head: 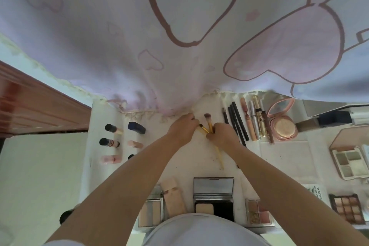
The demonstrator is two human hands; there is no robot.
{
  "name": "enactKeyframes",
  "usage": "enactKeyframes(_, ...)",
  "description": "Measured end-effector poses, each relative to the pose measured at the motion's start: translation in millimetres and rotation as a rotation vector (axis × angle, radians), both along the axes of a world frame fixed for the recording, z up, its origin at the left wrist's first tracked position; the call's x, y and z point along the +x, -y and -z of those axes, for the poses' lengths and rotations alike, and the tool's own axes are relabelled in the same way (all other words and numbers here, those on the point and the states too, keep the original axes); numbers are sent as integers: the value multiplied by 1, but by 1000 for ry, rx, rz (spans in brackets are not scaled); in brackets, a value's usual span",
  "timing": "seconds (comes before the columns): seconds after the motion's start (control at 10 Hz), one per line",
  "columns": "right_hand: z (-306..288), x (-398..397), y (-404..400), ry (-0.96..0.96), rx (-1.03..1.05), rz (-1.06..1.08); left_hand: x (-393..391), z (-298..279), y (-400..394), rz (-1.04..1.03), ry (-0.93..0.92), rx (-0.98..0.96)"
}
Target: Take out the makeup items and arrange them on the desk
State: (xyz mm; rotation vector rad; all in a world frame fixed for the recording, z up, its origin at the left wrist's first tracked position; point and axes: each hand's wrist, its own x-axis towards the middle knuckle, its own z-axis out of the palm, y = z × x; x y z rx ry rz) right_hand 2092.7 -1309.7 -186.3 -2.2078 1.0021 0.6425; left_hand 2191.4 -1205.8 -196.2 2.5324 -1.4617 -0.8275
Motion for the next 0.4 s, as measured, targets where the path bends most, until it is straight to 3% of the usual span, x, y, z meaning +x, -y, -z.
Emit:
enactKeyframes(0.2, 0, 9, 5, 101, -5, 70, 4, -6, -15, 33, -75, -79)
enactKeyframes(0.3, -1, 5, 2, 157, -53, 75, -6, 4, -33, -82, 18, -84)
enactKeyframes(0.4, -6, 3, 0, 269, -33, 128, -27, 14, -41, -209, 104, 59)
